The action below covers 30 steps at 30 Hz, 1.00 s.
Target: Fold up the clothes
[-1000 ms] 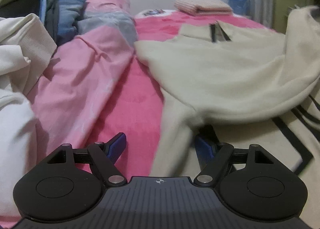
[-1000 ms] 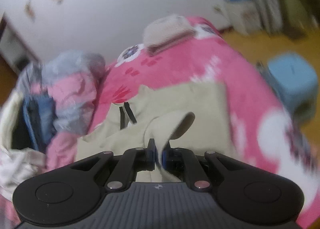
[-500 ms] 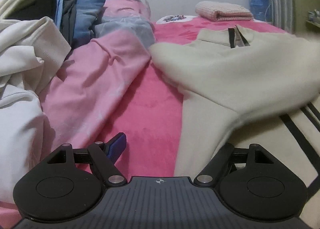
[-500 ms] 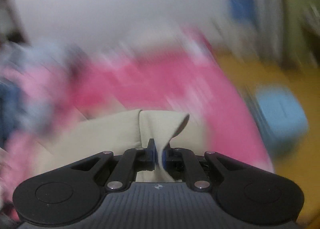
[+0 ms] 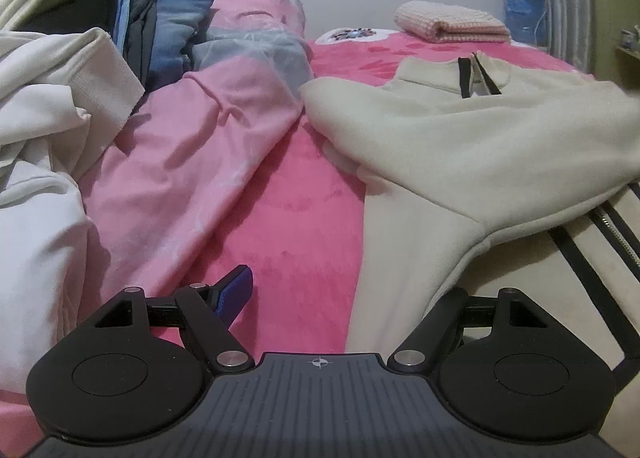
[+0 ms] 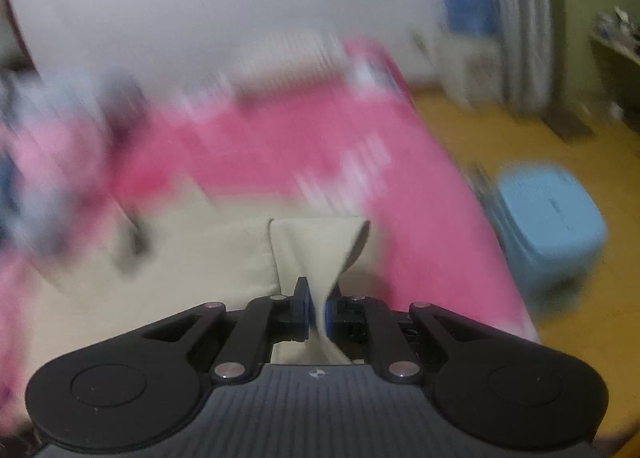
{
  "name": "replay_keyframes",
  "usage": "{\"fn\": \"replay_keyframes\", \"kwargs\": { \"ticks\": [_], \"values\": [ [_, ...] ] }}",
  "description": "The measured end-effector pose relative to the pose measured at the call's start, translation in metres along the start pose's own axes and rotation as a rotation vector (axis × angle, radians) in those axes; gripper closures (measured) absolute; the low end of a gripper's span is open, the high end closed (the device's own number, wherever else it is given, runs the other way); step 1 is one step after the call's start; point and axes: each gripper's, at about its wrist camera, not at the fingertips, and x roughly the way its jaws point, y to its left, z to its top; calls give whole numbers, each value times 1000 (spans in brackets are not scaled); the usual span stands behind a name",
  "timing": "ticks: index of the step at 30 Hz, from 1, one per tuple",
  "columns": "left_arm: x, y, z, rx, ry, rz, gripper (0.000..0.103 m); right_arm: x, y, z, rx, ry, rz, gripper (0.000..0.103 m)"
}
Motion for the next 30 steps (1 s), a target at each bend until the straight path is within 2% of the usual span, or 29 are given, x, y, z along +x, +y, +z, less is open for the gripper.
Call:
{"fn": "replay_keyframes", "kwargs": {
  "ticks": [3, 6, 9, 13, 18, 21, 24, 26, 30],
  "values": [
    [-3, 5, -2, -3, 10, -40, 26, -9, -16, -10, 90, -43, -17, 71],
    [-11, 14, -5, -3, 29, -96, 26, -31, -18, -1, 97, -49, -66, 70],
    [-27, 25, -11, -20, 38, -160, 25, -63, -8, 4, 2, -111, -111, 70],
    [-46, 32, -15, -44, -2, -179, 25, -73, 51, 11, -246, -140, 83, 70],
    [-46, 30, -10, -95, -42, -191, 26, -32, 157, 10, -574, -61, 343, 71],
    [-37, 28, -9, -108, -44, -190, 26, 2, 215, 2, -748, -9, 362, 71],
    [-26, 32, -15, -136, -1, -194, 28, 35, 257, -1, -861, 31, 348, 71],
    [-19, 34, -19, -155, 28, -196, 29, 47, 270, -3, -885, 59, 360, 71],
    [-15, 39, -25, -190, 27, -207, 30, 73, 288, -11, -956, 136, 356, 70]
  ]
}}
